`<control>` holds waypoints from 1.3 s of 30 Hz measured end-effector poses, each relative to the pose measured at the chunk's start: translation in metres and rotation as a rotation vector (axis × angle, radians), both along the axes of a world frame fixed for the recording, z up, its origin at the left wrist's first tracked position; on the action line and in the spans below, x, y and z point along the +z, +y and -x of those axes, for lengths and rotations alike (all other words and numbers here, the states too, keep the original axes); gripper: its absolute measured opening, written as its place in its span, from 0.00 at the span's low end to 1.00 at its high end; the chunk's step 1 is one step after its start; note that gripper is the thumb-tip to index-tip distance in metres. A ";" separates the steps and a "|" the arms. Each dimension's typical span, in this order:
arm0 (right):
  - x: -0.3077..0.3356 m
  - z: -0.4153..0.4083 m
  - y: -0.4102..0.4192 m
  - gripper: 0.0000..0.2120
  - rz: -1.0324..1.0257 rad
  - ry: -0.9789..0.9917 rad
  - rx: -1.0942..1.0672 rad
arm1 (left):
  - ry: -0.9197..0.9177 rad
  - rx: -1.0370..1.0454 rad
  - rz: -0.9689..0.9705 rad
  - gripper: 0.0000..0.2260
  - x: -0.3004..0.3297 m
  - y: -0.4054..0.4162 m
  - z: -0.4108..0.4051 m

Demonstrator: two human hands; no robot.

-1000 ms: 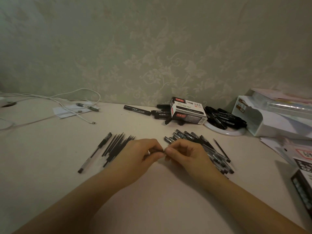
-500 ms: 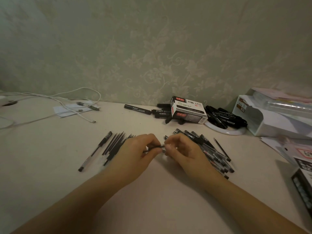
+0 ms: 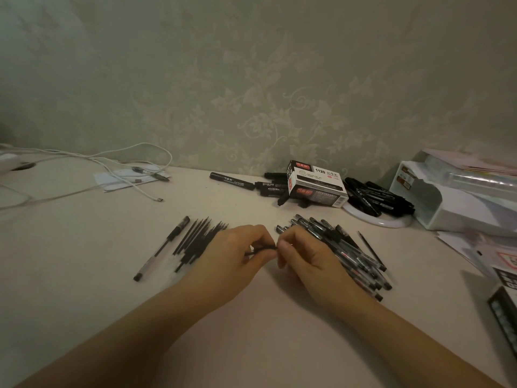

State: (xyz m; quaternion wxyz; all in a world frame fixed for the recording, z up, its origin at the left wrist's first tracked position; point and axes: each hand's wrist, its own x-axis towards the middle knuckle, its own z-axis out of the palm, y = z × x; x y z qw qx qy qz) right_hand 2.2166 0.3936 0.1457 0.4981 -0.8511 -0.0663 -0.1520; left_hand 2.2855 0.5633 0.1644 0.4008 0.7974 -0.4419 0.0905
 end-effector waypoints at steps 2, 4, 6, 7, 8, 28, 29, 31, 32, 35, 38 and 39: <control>0.000 0.001 0.000 0.10 0.015 -0.008 -0.002 | -0.017 -0.001 0.002 0.02 0.001 0.000 0.000; 0.001 0.000 0.000 0.12 0.020 -0.010 -0.004 | -0.048 0.004 0.003 0.02 0.003 0.000 0.000; 0.002 0.000 0.000 0.13 0.010 0.005 -0.013 | -0.076 0.012 -0.011 0.02 0.004 0.000 0.001; 0.002 0.000 0.001 0.14 0.001 0.013 -0.019 | -0.081 0.015 -0.016 0.02 0.005 0.000 0.001; 0.002 0.000 0.002 0.14 -0.008 0.020 -0.026 | -0.077 0.019 -0.017 0.02 0.005 -0.001 0.001; 0.000 -0.006 -0.013 0.06 0.484 -0.119 -0.429 | 0.036 0.188 -0.056 0.02 -0.001 0.007 -0.013; 0.002 -0.006 -0.013 0.05 0.466 -0.130 -0.427 | 0.026 0.183 -0.064 0.02 -0.001 0.007 -0.013; 0.004 -0.005 -0.011 0.05 0.444 -0.153 -0.391 | -0.011 0.166 -0.086 0.02 -0.001 0.006 -0.012; 0.005 -0.004 -0.010 0.06 0.434 -0.162 -0.365 | -0.028 0.156 -0.091 0.02 -0.001 0.006 -0.012; 0.004 -0.003 -0.008 0.06 0.444 -0.212 -0.318 | -0.052 0.151 -0.092 0.03 -0.001 0.006 -0.012; 0.004 -0.003 -0.010 0.06 0.414 -0.247 -0.322 | -0.056 0.163 -0.080 0.02 -0.001 0.006 -0.013; 0.005 -0.004 -0.010 0.06 0.416 -0.257 -0.317 | -0.055 0.161 -0.073 0.02 0.000 0.007 -0.013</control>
